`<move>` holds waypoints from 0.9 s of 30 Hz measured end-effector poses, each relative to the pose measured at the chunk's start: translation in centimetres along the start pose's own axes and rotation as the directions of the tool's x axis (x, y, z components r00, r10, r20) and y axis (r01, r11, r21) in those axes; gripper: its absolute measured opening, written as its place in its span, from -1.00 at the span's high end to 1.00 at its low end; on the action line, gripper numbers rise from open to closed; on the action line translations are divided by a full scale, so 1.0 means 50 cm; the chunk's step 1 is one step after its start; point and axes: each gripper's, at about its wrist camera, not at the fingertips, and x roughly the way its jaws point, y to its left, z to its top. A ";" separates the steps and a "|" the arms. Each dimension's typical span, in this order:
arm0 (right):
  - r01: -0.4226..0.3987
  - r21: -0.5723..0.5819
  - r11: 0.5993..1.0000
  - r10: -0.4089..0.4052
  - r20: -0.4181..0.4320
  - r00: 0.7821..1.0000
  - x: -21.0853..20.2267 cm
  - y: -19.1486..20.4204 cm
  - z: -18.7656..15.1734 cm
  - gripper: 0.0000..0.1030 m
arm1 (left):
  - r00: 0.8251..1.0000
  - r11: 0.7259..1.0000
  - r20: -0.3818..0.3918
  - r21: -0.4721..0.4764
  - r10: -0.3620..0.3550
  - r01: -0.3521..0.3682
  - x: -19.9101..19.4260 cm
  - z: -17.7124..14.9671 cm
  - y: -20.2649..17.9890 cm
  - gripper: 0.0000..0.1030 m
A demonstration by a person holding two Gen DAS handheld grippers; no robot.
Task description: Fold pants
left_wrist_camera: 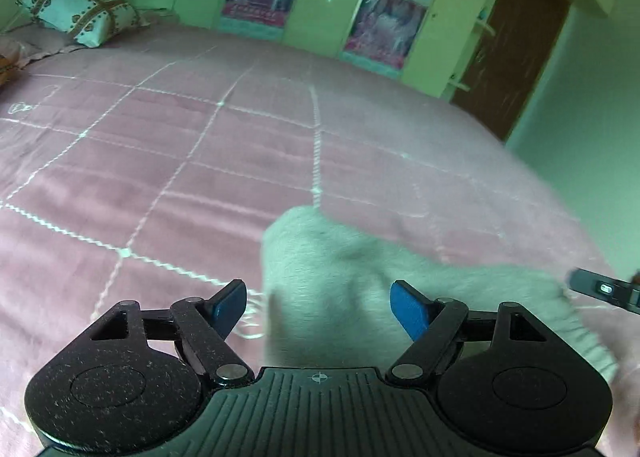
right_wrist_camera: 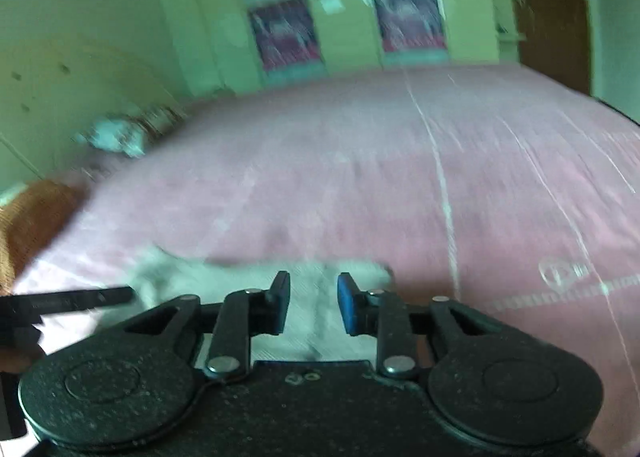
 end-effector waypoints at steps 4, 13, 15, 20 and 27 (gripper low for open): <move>-0.026 0.002 1.000 0.026 -0.010 1.000 0.005 0.031 -0.010 0.60 | 1.000 0.998 0.001 0.065 -0.003 0.003 -0.026 -0.029 -0.027 -0.52; -0.030 -0.131 0.991 0.019 -0.091 0.996 -0.038 0.055 -0.085 0.63 | 0.999 0.998 0.016 0.042 0.047 -0.048 -0.081 -0.105 0.002 -0.61; -0.070 -0.138 0.988 0.069 -0.010 0.998 -0.098 0.069 -0.081 0.54 | 0.998 1.000 0.051 0.007 0.021 -0.022 -0.131 -0.117 0.011 -0.61; -0.055 -0.195 0.979 0.030 -0.125 0.992 -0.079 0.069 -0.173 0.29 | 0.999 0.999 -0.037 0.028 0.024 -0.023 -0.118 -0.183 0.027 -0.77; -0.067 0.000 0.998 0.067 0.038 0.997 -0.193 0.075 -0.157 -0.63 | 0.998 0.998 -0.005 0.018 0.065 -0.064 -0.214 -0.184 0.024 -0.95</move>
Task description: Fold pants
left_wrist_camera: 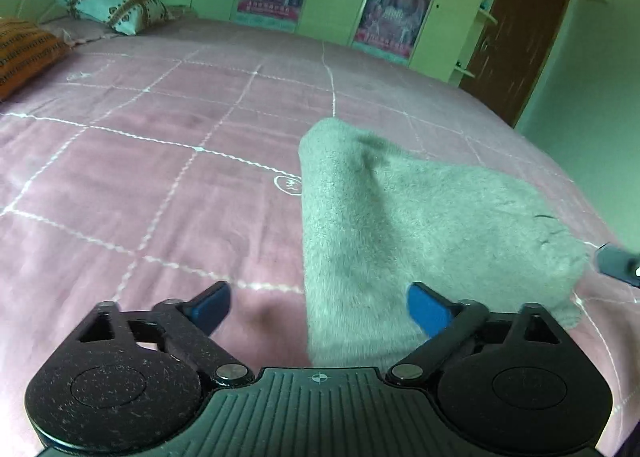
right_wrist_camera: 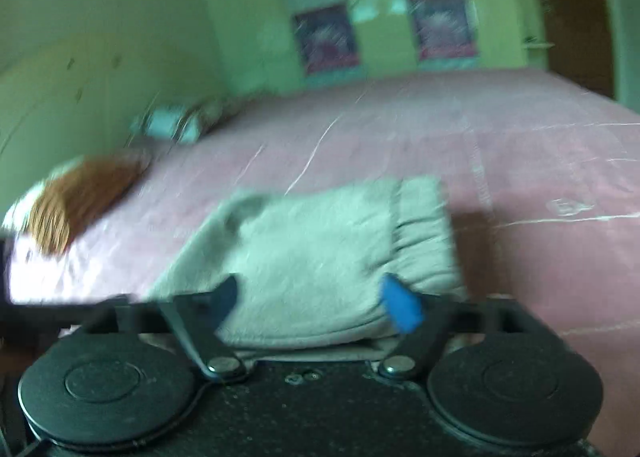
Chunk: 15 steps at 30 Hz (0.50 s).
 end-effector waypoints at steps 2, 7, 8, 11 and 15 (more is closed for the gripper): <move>0.003 0.081 0.997 -0.005 0.030 1.000 -0.029 -0.031 -0.020 -0.69 | 1.000 1.000 0.005 0.003 0.015 -0.016 -0.015 -0.016 0.011 -1.00; 0.032 0.378 0.925 -0.006 -0.071 0.997 -0.042 -0.162 -0.094 -0.74 | 0.999 0.999 -0.026 -0.008 0.037 -0.037 -0.012 -0.055 0.034 -1.00; 0.010 0.426 0.905 0.017 -0.059 0.998 -0.049 -0.181 -0.112 -0.73 | 0.998 0.999 -0.028 0.009 0.050 -0.050 -0.010 -0.065 0.034 -1.00; -0.067 0.512 0.856 0.086 -0.014 0.996 -0.060 -0.218 -0.146 -0.74 | 0.997 0.991 -0.013 0.105 0.081 -0.079 -0.001 -0.096 0.019 -1.00; -0.076 0.490 0.869 0.105 -0.032 0.994 -0.058 -0.220 -0.145 -0.88 | 0.995 0.985 0.000 0.139 0.100 -0.099 -0.006 -0.100 0.009 -1.00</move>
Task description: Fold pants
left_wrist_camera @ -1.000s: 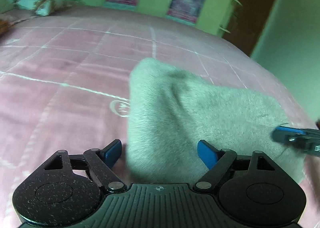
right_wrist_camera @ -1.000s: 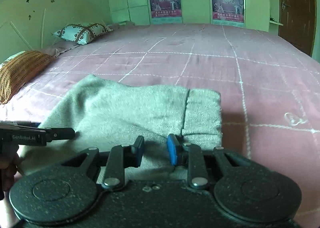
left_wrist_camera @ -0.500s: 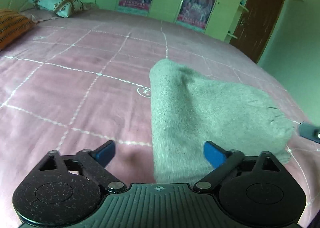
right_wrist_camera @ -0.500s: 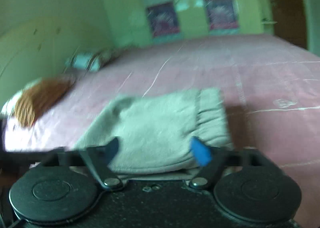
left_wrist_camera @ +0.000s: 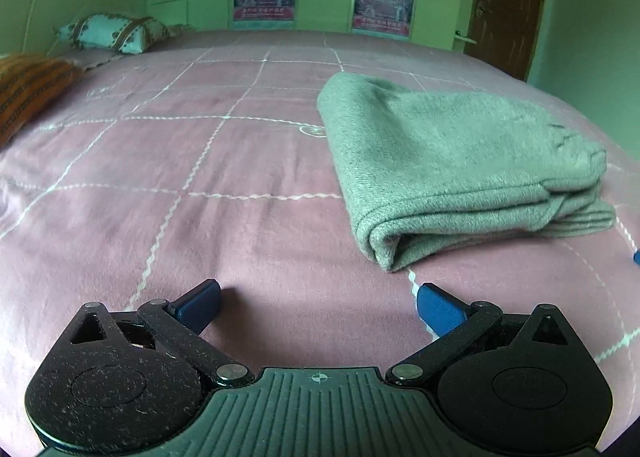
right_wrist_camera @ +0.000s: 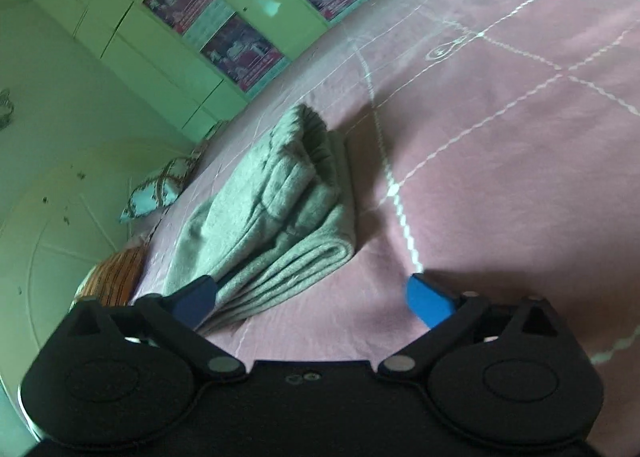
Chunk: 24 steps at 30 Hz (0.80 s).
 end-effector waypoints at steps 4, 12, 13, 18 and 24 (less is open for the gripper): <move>0.013 0.023 1.000 -0.012 -0.021 1.000 0.012 0.011 0.002 -0.88 | 1.000 0.999 0.004 -0.025 -0.021 0.021 0.000 -0.003 0.010 -1.00; -0.005 -0.004 1.000 0.005 -0.010 1.000 0.010 0.011 -0.014 -0.88 | 1.000 1.000 0.003 0.008 -0.003 0.003 0.000 -0.006 -0.001 -1.00; 0.000 -0.011 1.000 -0.001 -0.011 1.000 0.011 0.013 -0.015 -0.88 | 1.000 1.000 0.004 0.008 -0.002 0.002 0.000 -0.006 -0.001 -1.00; 0.008 -0.014 1.000 -0.009 -0.011 1.000 0.012 0.017 -0.016 -0.88 | 1.000 1.000 0.010 0.008 -0.001 0.001 0.000 -0.009 -0.002 -1.00; 0.020 -0.021 1.000 -0.021 -0.012 1.000 0.014 0.019 -0.017 -0.88 | 1.000 1.000 0.017 -0.006 0.002 -0.002 -0.001 -0.012 0.000 -1.00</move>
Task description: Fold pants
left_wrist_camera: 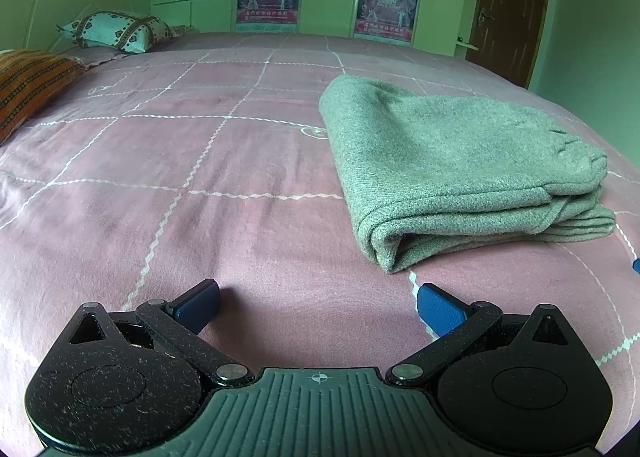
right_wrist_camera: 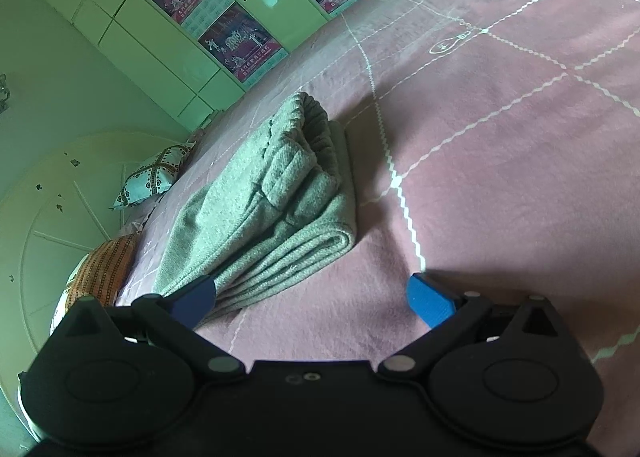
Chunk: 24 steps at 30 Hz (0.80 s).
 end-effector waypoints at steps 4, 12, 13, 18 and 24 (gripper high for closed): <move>0.013 0.022 1.000 -0.012 -0.010 1.000 0.003 0.002 0.007 -0.88 | 1.000 1.000 -0.006 -0.029 0.005 -0.005 0.002 0.006 0.002 -1.00; -0.129 0.226 0.966 0.128 0.019 0.992 0.024 -0.028 0.099 -0.81 | 0.989 0.976 0.109 -0.181 -0.100 0.119 -0.010 0.112 0.065 -1.00; -0.135 0.222 0.966 0.137 0.006 0.991 0.037 -0.027 0.114 -0.81 | 0.986 0.969 0.075 -0.187 -0.148 0.160 0.011 0.137 0.069 -1.00; -0.120 0.209 0.970 0.137 -0.067 0.988 0.126 -0.025 0.169 -0.59 | 0.940 0.916 -0.048 -0.247 -0.337 0.316 0.141 0.213 0.074 -1.00; -0.096 0.156 0.983 0.117 -0.136 0.984 0.187 -0.030 0.195 -0.44 | 0.864 0.863 -0.175 -0.293 -0.472 0.412 0.264 0.227 0.055 -0.99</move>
